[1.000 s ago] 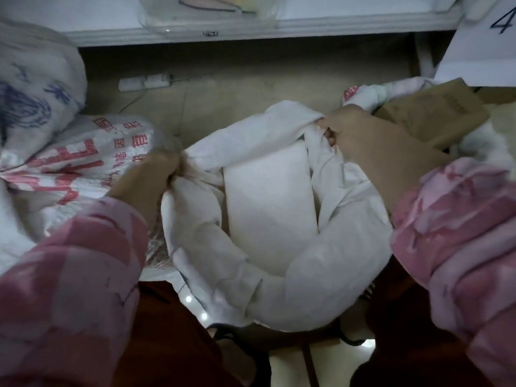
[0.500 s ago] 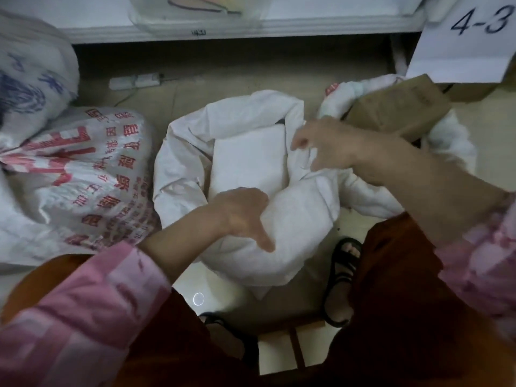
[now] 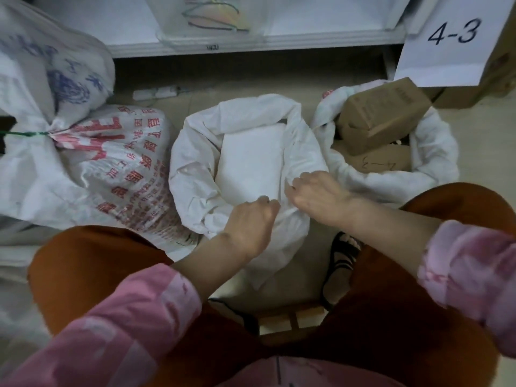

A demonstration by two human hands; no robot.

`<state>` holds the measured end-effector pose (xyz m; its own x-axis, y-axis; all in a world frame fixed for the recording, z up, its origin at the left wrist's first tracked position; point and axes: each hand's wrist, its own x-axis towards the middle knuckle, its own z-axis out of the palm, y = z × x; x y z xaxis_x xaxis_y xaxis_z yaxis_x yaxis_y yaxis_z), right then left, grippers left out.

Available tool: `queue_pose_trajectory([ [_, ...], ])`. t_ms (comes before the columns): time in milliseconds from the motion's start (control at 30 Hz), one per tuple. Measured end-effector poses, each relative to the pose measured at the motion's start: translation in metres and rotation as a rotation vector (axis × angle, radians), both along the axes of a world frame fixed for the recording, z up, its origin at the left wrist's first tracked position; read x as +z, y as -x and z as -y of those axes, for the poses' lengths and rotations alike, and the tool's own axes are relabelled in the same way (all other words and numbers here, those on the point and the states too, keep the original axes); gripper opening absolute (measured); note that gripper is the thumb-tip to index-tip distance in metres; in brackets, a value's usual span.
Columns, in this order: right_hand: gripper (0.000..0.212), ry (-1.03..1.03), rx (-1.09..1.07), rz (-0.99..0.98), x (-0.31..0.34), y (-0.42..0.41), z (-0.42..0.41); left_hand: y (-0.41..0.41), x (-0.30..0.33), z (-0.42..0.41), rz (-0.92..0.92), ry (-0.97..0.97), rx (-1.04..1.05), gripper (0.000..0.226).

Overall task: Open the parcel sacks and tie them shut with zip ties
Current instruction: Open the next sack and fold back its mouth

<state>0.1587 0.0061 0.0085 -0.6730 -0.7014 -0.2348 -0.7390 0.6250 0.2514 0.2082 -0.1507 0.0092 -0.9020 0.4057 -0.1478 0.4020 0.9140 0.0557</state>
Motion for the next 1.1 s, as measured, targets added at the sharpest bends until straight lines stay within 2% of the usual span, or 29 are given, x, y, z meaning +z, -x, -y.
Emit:
queue_pose_trajectory([
  [33,0.022,0.027,0.0,0.003,0.001,-0.001,-0.001,-0.004,0.0,-0.002,0.126,-0.025,0.011,0.012],
  [100,0.02,0.063,0.011,-0.036,0.005,-0.002,-0.003,0.003,0.01,0.007,0.352,-0.176,0.109,0.024],
  [167,0.018,0.097,0.01,-0.131,0.006,0.001,-0.004,0.022,0.024,0.022,0.443,-0.261,0.196,0.035],
  [267,0.02,0.251,0.014,-0.191,-0.005,0.008,-0.005,0.037,0.032,0.029,0.431,0.033,0.166,0.05],
  [333,0.026,0.257,-0.018,-0.169,0.003,0.007,0.0,0.03,0.024,0.018,0.324,0.24,0.034,0.04],
  [400,0.026,0.2,-0.088,-0.076,0.01,0.005,0.001,0.027,0.01,0.013,0.132,0.313,-0.038,0.023],
  [467,0.014,0.193,-0.246,0.213,0.014,0.008,-0.006,0.028,0.004,0.021,-0.013,0.29,-0.057,0.023],
  [533,0.037,0.345,-0.42,0.582,0.026,0.018,-0.01,0.035,0.001,0.031,-0.123,0.215,-0.077,0.042],
  [567,0.043,0.483,-0.464,0.652,0.035,0.025,-0.008,0.036,-0.001,0.033,-0.154,0.219,-0.097,0.052],
  [600,0.044,0.586,-0.472,0.623,0.041,0.031,-0.004,0.036,-0.005,0.035,-0.197,0.204,-0.112,0.056],
  [633,0.048,0.584,-0.441,0.555,0.045,0.038,0.002,0.037,-0.009,0.033,-0.207,0.196,-0.131,0.057],
  [700,0.064,0.376,-0.388,0.527,0.048,0.044,0.018,0.036,-0.004,0.025,-0.233,0.186,-0.174,0.058],
  [733,0.062,0.248,-0.375,0.534,0.045,0.046,0.026,0.037,-0.004,0.024,-0.242,0.161,-0.18,0.057],
  [833,0.023,0.082,-0.301,0.439,0.03,0.044,0.044,0.04,-0.011,0.026,-0.241,0.073,-0.118,0.047],
  [867,0.02,0.068,-0.256,0.369,0.027,0.041,0.047,0.038,-0.009,0.026,-0.234,0.055,-0.081,0.044],
  [933,0.02,0.056,-0.149,0.23,0.022,0.034,0.049,0.035,-0.009,0.023,-0.122,-0.005,0.021,0.037],
  [967,0.014,0.04,-0.114,0.183,0.019,0.03,0.047,0.036,-0.009,0.023,-0.021,-0.044,0.082,0.032],
  [1033,0.018,0.026,-0.073,0.117,0.01,0.027,0.038,0.049,0.005,0.03,0.248,-0.12,0.123,0.028],
  [1100,0.019,0.075,-0.01,0.024,-0.001,0.029,0.029,0.072,0.028,0.042,0.23,-0.277,0.159,0.032],
])
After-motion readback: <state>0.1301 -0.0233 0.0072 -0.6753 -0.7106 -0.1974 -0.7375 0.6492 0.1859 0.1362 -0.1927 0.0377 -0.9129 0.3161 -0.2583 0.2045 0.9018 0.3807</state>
